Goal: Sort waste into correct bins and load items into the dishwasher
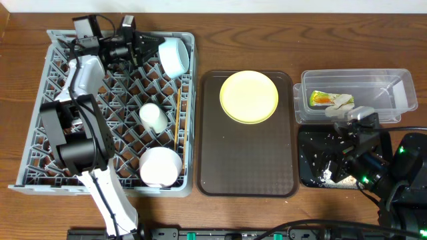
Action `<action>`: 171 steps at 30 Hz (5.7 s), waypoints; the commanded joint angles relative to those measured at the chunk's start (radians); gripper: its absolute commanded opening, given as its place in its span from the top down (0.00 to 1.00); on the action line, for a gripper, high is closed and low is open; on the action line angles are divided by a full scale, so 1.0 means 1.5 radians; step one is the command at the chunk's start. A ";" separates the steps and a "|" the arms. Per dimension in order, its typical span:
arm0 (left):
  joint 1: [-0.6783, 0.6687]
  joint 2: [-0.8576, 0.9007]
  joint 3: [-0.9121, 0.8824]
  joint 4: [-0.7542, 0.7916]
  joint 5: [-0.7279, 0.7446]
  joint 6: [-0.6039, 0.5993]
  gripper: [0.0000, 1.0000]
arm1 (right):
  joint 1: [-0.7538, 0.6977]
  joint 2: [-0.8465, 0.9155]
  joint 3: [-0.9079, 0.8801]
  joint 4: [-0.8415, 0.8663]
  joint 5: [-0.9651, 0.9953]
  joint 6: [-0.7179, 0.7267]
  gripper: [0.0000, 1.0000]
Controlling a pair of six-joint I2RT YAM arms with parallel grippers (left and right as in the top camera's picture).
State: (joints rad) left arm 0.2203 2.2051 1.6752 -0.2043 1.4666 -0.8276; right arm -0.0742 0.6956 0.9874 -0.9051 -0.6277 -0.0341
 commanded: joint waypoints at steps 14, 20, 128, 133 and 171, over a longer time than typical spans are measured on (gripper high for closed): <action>0.067 0.006 -0.004 -0.246 -0.168 0.205 0.76 | 0.007 -0.002 0.007 -0.016 0.002 -0.006 0.01; 0.085 -0.019 -0.003 -0.270 -0.185 0.215 0.76 | 0.007 -0.002 0.007 -0.016 0.002 -0.006 0.01; -0.646 -0.023 -0.014 -0.570 -0.831 0.349 0.87 | 0.007 -0.002 0.007 -0.021 0.002 -0.006 0.01; -0.646 -0.023 -0.014 -0.546 -0.830 0.349 0.83 | 0.007 -0.002 0.007 -0.022 0.002 -0.006 0.01; -0.715 0.009 -0.045 -0.099 -1.062 0.345 0.48 | 0.007 -0.002 0.007 -0.022 0.002 -0.006 0.01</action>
State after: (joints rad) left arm -0.8562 2.1723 1.6196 -0.3595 -0.0834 -0.3164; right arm -0.0742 0.6956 0.9874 -0.9386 -0.6277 -0.0341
